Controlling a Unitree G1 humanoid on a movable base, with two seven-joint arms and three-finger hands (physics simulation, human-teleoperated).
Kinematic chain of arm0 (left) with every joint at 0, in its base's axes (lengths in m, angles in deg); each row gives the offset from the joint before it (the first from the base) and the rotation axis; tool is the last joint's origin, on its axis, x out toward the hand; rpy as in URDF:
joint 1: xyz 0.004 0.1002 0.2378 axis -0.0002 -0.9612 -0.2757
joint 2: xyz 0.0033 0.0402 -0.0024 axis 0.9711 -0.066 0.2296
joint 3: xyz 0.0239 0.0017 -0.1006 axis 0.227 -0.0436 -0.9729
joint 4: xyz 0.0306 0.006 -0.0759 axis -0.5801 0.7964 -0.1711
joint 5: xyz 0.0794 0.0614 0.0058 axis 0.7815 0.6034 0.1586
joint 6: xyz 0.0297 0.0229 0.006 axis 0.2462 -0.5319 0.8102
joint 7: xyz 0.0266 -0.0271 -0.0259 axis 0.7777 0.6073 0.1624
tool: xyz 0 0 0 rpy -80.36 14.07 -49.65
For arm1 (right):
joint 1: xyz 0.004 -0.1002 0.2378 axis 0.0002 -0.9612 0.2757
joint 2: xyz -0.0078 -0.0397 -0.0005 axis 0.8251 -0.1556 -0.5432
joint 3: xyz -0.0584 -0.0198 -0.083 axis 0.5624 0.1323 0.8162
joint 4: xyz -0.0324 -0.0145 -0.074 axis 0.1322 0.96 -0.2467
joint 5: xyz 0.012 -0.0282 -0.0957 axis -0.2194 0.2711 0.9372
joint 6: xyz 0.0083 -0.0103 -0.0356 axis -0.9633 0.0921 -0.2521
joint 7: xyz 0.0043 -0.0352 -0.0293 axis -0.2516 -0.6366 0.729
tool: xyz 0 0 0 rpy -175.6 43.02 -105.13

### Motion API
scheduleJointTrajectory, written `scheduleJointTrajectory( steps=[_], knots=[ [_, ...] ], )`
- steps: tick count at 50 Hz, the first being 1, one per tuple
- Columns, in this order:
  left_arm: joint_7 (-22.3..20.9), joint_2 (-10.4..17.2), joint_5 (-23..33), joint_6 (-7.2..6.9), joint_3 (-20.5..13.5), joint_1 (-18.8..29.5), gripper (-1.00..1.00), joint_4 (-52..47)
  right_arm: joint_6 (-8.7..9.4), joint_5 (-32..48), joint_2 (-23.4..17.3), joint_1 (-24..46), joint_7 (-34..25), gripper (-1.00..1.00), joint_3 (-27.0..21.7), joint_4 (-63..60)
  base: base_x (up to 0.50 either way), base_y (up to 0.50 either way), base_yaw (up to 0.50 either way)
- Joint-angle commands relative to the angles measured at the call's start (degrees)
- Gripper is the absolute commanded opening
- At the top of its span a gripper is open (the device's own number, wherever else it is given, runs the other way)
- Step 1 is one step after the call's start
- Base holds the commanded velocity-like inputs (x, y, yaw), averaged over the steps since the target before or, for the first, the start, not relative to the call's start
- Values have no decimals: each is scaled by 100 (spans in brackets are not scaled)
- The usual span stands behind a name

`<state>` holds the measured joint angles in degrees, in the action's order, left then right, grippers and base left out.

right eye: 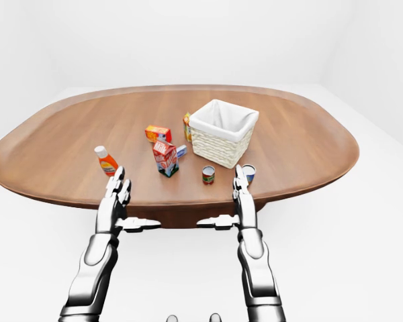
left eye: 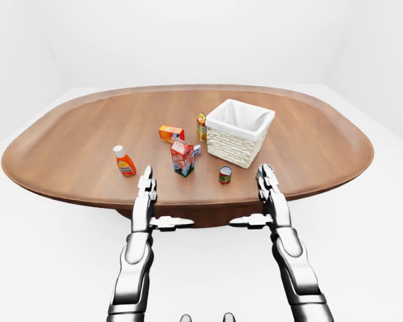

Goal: Pick up the alphabet soup, and put it in the basket.

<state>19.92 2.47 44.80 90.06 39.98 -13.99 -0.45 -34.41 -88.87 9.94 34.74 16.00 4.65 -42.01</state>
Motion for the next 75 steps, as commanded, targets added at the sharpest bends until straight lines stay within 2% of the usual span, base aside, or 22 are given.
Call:
scheduleJointTrajectory(
  steps=[1, 4, 6, 9, 10, 11, 14, 15, 22, 23, 28, 31, 34, 37, 38, 46, 52, 55, 56, 57, 58, 75],
  knots=[
    [-87, 73, -96, 98, -187, -29, 100, -171, -22, -100, -57, 111, -215, 100, -109, 217, 0, 0, 0],
    [-87, 73, -98, 98, -187, -29, 100, -171, -23, -103, -58, 112, -215, 100, -108, 218, 0, 0, 0],
    [-80, 72, -173, -8, -223, -49, 100, -327, -8, -95, -63, 128, -224, 100, -101, 223, 0, 0, 0],
    [-121, 86, -306, 68, -293, 11, 100, -231, 5, -84, -60, 121, -222, 100, -91, 201, 0, 0, 0],
    [-105, 89, -325, -21, -298, -12, 100, -334, -38, -85, -64, 133, -232, 100, -96, 261, 0, 0, 0],
    [-116, 96, -384, -58, -325, 1, 100, -361, 27, -74, -58, 130, -221, 100, -82, 201, 0, 0, 0],
    [-89, 111, -456, 1, -385, 74, 100, -262, 71, -73, -51, 123, -209, 100, -77, 153, 0, 0, 0],
    [-83, 129, -507, -71, -419, 93, 100, -303, 50, -81, -56, 127, -215, 100, -87, 178, 0, 0, 0],
    [-50, 148, -559, -112, -452, 120, 100, -325, -20, -89, -64, 157, -222, 100, -102, 287, 0, 0, 0],
    [-38, 156, -598, -168, -478, 121, 100, -394, -25, -94, -64, 159, -222, 100, -105, 300, 0, 0, 0],
    [5, 181, -555, -105, -501, 136, 100, -443, -31, -102, -64, 157, -222, 100, -104, 301, 0, 0, 0],
    [12, 183, -575, -169, -515, 138, 100, -536, -24, -99, -62, 157, -219, 100, -100, 303, 0, 0, 0],
    [54, 205, -686, -375, -595, 164, 100, -739, -15, -86, -66, 163, -207, 100, -103, 312, 0, 0, 0],
    [65, 213, -677, -389, -604, 164, 100, -768, -25, -86, -68, 168, -209, 100, -106, 329, 0, 0, 0],
    [75, 234, -802, -545, -682, 189, 100, -932, -43, -90, -67, 181, -204, 100, -112, 369, 0, 0, 0],
    [185, 383, -999, -545, -931, 490, 100, -779, -13, -102, -67, 183, -155, 100, -133, 383, 0, 0, 0],
    [236, 474, -973, -537, -971, 589, 100, -722, 50, -122, -60, 157, -145, 100, -120, 295, 0, 0, 0],
    [240, 524, -1034, -545, -1042, 666, 100, -649, 10, -137, -60, 157, -166, 100, -115, 317, 0, 0, 0],
    [267, 533, -974, -474, -1035, 670, 100, -627, -7, -145, -62, 165, -172, 100, -120, 342, 0, 0, 0],
    [269, 534, -972, -469, -1034, 670, 100, -625, -9, -145, -62, 165, -173, 100, -120, 344, 0, 0, 0],
    [264, 545, -1008, -543, -1045, 673, 100, -677, -38, -151, -68, 169, -181, 100, -129, 371, 0, 0, 0],
    [314, 710, -1178, -545, -1252, 860, 100, -810, -41, -202, -64, 174, -193, 100, -133, 360, 0, 0, 0]
  ],
)
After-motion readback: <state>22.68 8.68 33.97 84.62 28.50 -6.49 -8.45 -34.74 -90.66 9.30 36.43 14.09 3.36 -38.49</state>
